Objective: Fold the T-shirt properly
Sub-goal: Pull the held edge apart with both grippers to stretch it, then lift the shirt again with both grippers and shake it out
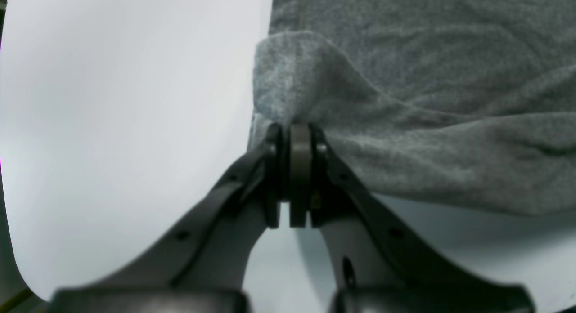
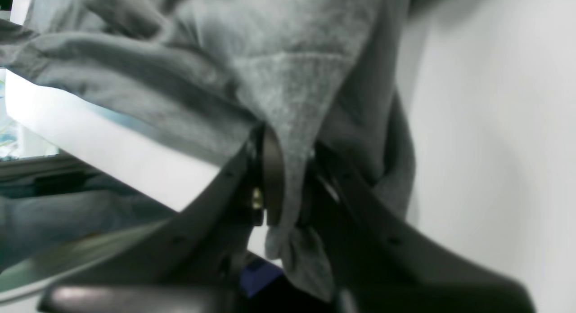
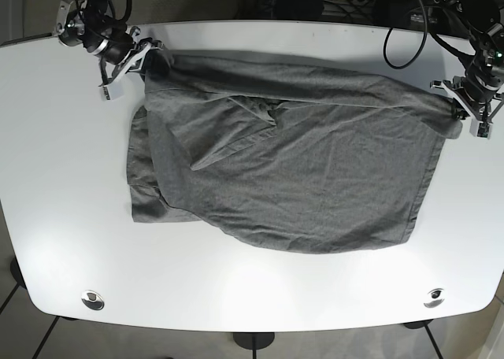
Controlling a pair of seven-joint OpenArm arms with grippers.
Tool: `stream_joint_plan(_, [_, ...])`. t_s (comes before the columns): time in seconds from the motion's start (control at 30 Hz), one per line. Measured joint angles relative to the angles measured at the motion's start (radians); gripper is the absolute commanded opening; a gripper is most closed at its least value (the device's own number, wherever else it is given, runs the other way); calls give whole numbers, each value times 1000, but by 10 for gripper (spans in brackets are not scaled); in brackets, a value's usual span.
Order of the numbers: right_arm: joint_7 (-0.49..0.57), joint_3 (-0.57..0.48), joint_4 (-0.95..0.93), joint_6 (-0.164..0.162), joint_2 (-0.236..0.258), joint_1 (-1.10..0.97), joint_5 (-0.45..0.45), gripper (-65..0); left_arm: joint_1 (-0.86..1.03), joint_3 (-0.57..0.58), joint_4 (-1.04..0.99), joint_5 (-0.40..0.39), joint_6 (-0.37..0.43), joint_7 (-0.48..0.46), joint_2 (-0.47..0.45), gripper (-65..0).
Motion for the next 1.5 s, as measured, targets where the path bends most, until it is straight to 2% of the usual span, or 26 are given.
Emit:
stream_joint_plan(0.1, [0,55,113,2,0,-51,0,-633,-66,-105,31,-3,0,23,2,-650])
stream_joint_plan(0.17, [-1,64,143,4,0,-61,2,-633,-80,-98,32,-6,0,37,1,-650])
stream_joint_plan(0.27, [-20,62,139,1,5,3,-19,-633,-137,11,27,21,0,63,4,-650])
stream_joint_plan(0.33, [-8,59,137,0,6,105,-68,-633,-250,98,17,-6,0,36,8,-650])
stream_joint_plan(0.4, [-9,34,135,0,7,187,-156,-633,-344,137,-29,-14,1,26,16,-650])
stream_joint_plan(0.47, [-20,-16,130,-1,5,293,-275,-633,-469,195,-160,24,2,51,13,-650])
stream_joint_plan(0.5, [-19,-38,127,0,4,343,-309,-633,-516,219,-210,22,3,37,11,-650])
stream_joint_plan(0.57, [-9,-64,94,4,0,448,-352,-633,-601,269,-300,13,4,-49,10,-650])
stream_joint_plan(0.67, [-18,-65,-33,10,8,632,-423,-633,-740,395,-471,10,61,-144,-16,-650])
stream_joint_plan(0.73, [-19,-67,-130,8,8,779,-421,-633,-840,443,-568,9,84,-197,-28,-650])
stream_joint_plan(0.83, [-19,-76,-227,10,45,953,-415,-633,-977,477,-648,14,97,-209,-65,-650])
stream_joint_plan(0.93, [-19,-143,-286,3,80,1120,-420,-633,-1114,483,-678,12,95,-216,-116,-650])
stream_joint_plan(1.03, [-19,-203,-291,3,82,1278,-416,-633,-1236,500,-679,8,89,-216,-174,-650])
stream_joint_plan(1.07, [-40,-214,-289,3,77,1354,-397,-633,-1278,525,-669,5,91,-214,-219,-650])
stream_joint_plan(1.17, [-96,-211,-269,7,77,1449,-395,-633,-1313,525,-584,4,91,-214,-272,-650])
stream_joint_plan(1.27, [-124,-209,-191,8,80,1424,-395,-633,-1280,526,-499,-4,87,-154,-295,-650])
stream_joint_plan(1.33, [-143,-206,-145,11,80,1365,-392,-633,-1191,509,-421,-26,87,-139,-298,-650])
stream_joint_plan(1.43, [-155,-203,-54,10,85,1168,-342,-633,-949,416,-278,-72,87,-107,-289,-650])
stream_joint_plan(1.5, [-161,-152,-6,11,77,1036,-319,-633,-809,364,-206,-95,87,-79,-279,-650])
